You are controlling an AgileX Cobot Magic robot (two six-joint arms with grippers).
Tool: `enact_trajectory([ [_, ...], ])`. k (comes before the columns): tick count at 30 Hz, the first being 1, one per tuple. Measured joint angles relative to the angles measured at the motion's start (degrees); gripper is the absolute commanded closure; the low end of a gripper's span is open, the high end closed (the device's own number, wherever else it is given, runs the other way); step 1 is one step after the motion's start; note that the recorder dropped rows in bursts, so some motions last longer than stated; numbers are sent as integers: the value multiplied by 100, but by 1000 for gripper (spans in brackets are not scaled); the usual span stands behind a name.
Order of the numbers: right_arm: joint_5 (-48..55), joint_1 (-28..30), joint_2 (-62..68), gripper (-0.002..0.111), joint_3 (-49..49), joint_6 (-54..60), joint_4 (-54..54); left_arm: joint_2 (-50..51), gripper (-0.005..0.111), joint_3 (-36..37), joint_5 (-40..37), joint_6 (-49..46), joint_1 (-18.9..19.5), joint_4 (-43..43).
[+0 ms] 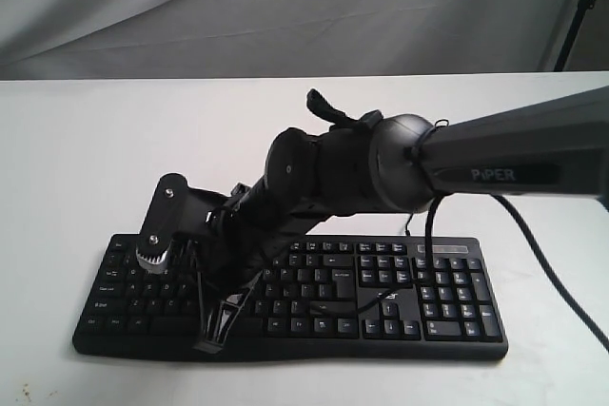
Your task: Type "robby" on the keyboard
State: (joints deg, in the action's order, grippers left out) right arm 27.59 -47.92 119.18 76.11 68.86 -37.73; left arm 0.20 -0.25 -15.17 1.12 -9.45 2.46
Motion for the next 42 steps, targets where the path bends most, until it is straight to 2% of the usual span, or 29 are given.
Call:
enact_trajectory([
  [10, -104, 230, -27, 108, 16, 132, -23, 0, 107, 0, 0, 0, 0, 0],
  [19, 256, 394, 343, 108, 556, 172, -106, 0, 107, 0, 0, 0, 0, 0],
  [42, 565, 496, 437, 108, 558, 184, -106, 0, 107, 0, 0, 0, 0, 0],
])
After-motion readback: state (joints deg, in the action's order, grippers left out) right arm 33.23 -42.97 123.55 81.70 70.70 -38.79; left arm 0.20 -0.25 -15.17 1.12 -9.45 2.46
